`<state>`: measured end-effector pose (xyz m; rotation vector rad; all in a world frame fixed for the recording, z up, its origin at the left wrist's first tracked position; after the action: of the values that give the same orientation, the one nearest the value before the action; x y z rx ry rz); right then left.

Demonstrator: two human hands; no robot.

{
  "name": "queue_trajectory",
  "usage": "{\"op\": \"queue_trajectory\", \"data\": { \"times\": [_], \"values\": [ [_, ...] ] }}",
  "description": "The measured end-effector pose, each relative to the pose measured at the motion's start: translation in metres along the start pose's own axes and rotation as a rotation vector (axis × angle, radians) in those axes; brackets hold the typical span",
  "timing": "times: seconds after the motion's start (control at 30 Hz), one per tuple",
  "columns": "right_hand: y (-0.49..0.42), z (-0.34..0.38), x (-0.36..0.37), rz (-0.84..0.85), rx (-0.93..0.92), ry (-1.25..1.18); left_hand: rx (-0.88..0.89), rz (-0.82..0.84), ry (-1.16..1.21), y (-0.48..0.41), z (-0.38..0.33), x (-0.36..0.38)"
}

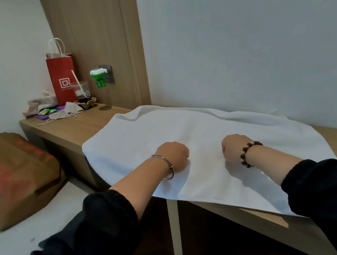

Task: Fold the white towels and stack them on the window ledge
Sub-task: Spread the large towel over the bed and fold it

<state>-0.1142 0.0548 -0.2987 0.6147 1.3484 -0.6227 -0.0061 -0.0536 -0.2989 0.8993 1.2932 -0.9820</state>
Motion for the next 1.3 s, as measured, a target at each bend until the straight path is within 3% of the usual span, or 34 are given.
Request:
{"op": "queue_trajectory", "data": {
  "times": [0.13, 0.27, 0.33, 0.4, 0.47, 0.53, 0.63, 0.77, 1.0, 1.2, 1.3],
  "values": [
    [0.01, 0.0, 0.002, 0.112, -0.048, -0.04, -0.033, -0.008, -0.039, -0.011, -0.013, -0.008],
    [0.03, 0.001, 0.02, 0.462, 0.003, -0.493, -0.106, -0.046, 0.028, -0.03, -0.021, -0.004],
    [0.019, -0.016, 0.012, 0.312, 0.02, -0.56, -0.079, -0.021, 0.089, -0.044, -0.035, 0.009],
    [0.005, -0.045, -0.008, 0.003, 0.049, -0.429, -0.051, 0.032, 0.114, -0.055, -0.054, 0.025],
    [-0.001, -0.073, -0.011, -0.137, 0.096, -0.255, -0.04, 0.085, 0.114, -0.062, -0.073, 0.04],
    [-0.008, -0.093, 0.009, -0.046, 0.093, -0.085, -0.048, 0.14, 0.09, -0.066, -0.084, 0.054],
    [-0.015, -0.12, 0.037, 0.023, 0.075, -0.067, -0.062, 0.163, 0.023, -0.071, -0.084, 0.062],
    [-0.016, -0.159, 0.041, 0.004, 0.195, -0.076, -0.055, 0.132, 0.012, -0.073, -0.083, 0.062],
    [-0.003, -0.234, 0.033, -0.022, 0.62, -0.118, -0.05, 0.128, -0.004, -0.074, -0.083, 0.062],
    [-0.004, -0.247, 0.028, -0.021, 0.459, -0.099, -0.049, 0.113, -0.008, -0.074, -0.084, 0.06],
    [0.02, -0.286, 0.024, -0.064, 0.686, -0.096, -0.05, 0.115, -0.013, -0.075, -0.084, 0.061]
  ]
}}
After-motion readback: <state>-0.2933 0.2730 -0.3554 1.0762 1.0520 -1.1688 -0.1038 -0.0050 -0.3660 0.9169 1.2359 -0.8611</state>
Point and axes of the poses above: each hand's wrist, its own y-axis away from the middle knuckle, its own x-axis out of the palm, z = x × y, the point moved 10 cm from there along -y, towards the middle knuckle, and after that the axes turned 6 degrees about -y, right-handed, at the moved point
